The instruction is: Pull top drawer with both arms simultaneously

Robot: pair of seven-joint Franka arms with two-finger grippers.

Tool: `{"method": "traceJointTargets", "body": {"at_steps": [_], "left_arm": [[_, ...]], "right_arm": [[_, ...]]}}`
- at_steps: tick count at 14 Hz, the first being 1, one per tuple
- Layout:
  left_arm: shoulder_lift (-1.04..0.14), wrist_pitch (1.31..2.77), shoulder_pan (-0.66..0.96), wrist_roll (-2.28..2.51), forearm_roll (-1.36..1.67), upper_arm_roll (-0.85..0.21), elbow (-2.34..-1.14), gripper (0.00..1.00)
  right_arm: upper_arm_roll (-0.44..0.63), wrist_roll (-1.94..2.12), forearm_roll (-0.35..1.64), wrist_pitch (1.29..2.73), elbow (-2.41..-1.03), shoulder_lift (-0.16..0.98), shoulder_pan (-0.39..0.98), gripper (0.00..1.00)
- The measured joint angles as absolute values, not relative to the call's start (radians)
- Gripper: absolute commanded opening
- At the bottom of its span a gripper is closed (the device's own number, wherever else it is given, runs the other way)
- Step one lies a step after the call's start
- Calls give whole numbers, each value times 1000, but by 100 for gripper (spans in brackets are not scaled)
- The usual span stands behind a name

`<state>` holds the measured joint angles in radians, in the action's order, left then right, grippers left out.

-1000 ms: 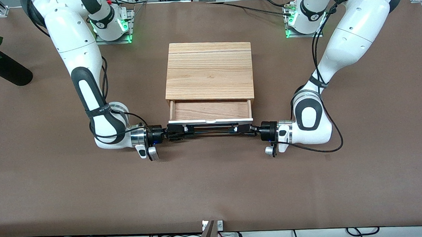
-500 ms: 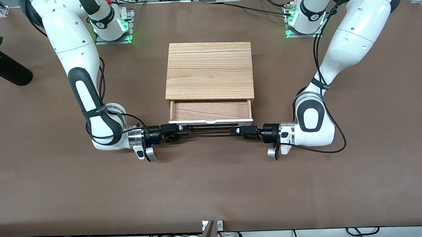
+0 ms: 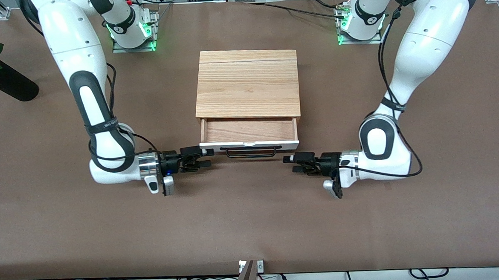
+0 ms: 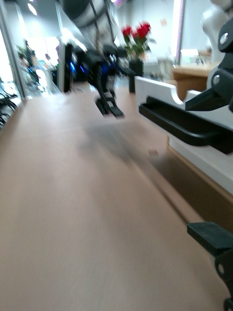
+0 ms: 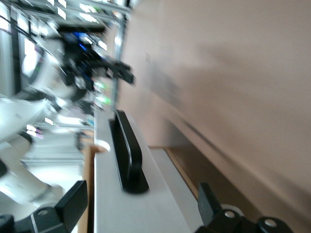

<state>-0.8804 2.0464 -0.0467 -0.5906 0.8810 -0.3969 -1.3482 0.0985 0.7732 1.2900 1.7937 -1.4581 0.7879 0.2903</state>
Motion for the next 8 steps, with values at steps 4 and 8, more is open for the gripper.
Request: {"method": "traceJointTargets", "body": {"at_steps": [4,8], "left_arm": [[-852,1862,-52,-586,699,-301,-1273,100],[-785,1697,-58,-585,451,-249,-1188,100]], "right_arm": [[164,698,924,1792,-1431,682,283,100],[258,697,524,1708,-1430,606,279,100]]}}
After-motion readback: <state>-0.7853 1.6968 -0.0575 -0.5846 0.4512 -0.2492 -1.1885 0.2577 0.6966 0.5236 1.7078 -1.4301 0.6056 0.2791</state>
